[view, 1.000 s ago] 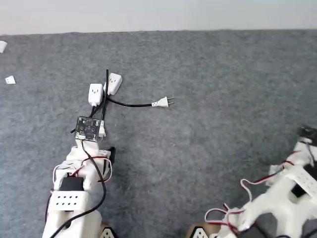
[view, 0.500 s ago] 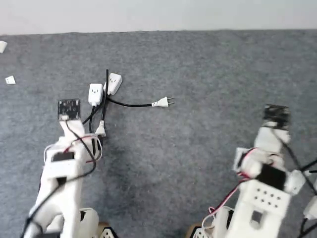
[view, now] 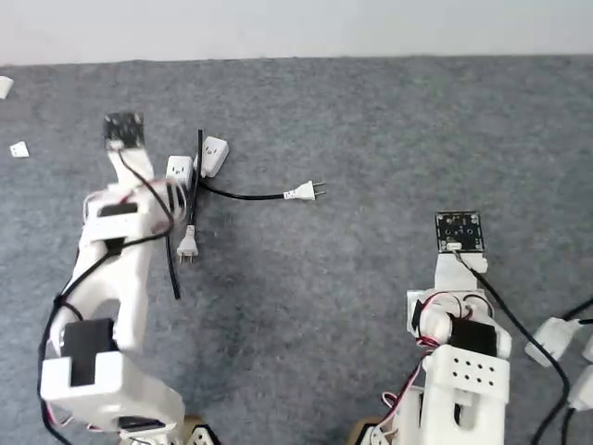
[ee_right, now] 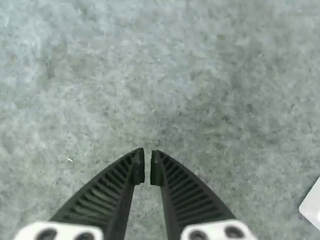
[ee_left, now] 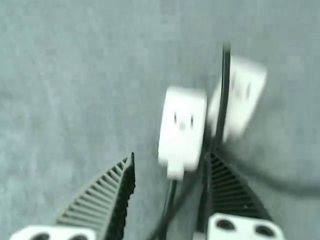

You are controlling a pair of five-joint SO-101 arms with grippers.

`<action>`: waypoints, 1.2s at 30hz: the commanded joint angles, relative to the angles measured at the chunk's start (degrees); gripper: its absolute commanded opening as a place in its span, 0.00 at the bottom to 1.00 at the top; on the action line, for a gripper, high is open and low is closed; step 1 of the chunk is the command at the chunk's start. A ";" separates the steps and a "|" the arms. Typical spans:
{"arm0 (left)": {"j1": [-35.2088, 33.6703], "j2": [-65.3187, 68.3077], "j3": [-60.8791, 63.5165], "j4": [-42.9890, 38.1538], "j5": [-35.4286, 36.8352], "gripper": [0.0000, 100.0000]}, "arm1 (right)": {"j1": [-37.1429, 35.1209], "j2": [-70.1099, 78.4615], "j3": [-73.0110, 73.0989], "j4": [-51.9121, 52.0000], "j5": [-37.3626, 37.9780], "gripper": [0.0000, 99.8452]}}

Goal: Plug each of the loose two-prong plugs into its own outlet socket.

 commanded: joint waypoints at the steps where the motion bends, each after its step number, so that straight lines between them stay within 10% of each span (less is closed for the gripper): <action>1: 2.02 4.57 -8.40 -3.43 2.29 0.21 | -0.31 -1.01 -0.44 -1.01 0.70 0.02; 18: 1.67 41.93 -60.09 33.67 -2.02 0.20 | -0.40 -1.01 -0.35 -1.10 0.62 0.02; 24: 1.23 45.63 -68.97 39.03 -2.46 0.01 | -0.40 -1.01 1.23 -4.88 0.88 0.02; 36: 0.70 45.63 -90.42 63.38 -2.55 0.01 | -0.40 -1.01 2.64 -7.43 1.05 0.02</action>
